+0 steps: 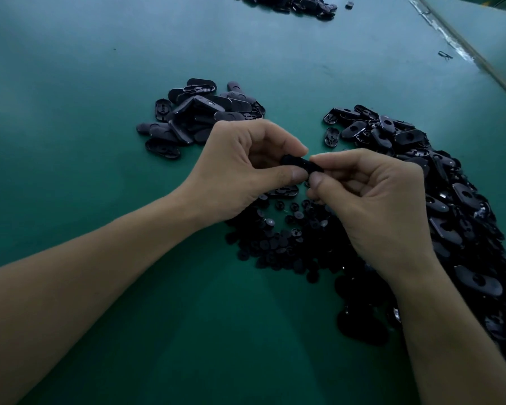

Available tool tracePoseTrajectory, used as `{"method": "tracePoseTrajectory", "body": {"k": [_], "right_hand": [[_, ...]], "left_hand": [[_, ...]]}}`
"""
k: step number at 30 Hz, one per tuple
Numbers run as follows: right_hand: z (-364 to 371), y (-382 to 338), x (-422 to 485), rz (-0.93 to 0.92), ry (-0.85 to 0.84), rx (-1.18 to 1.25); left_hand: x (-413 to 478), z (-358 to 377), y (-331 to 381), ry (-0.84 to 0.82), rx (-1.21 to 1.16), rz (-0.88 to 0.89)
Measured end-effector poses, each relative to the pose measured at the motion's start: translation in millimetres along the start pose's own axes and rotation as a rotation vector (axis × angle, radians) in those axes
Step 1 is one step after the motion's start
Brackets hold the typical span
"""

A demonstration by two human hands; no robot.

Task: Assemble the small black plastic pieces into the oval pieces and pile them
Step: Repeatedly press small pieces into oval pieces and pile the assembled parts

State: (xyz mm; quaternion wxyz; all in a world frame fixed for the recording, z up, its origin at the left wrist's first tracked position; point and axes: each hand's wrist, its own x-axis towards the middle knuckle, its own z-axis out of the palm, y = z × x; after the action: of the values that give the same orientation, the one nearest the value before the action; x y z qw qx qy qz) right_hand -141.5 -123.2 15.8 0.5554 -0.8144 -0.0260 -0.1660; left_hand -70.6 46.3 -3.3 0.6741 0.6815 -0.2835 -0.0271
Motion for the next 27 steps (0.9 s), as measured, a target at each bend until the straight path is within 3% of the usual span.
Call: {"method": "tracePoseTrajectory", "body": {"k": [12,21,27], "right_hand": [[1.1,0.5,-1.7,-0.038,0.038,-0.046],[8.0,-1.5,-4.5,-0.217,0.172,-0.355],[7.6,-0.9,-2.1,-0.108,0.158,-0.233]], "left_hand": [[-1.0,1.0,-0.7,0.015,0.022,0.018],[-0.3,2.2,0.4,0.07,0.055,0.055],[-0.7,2.1,-0.1,0.074,0.041,0.054]]}}
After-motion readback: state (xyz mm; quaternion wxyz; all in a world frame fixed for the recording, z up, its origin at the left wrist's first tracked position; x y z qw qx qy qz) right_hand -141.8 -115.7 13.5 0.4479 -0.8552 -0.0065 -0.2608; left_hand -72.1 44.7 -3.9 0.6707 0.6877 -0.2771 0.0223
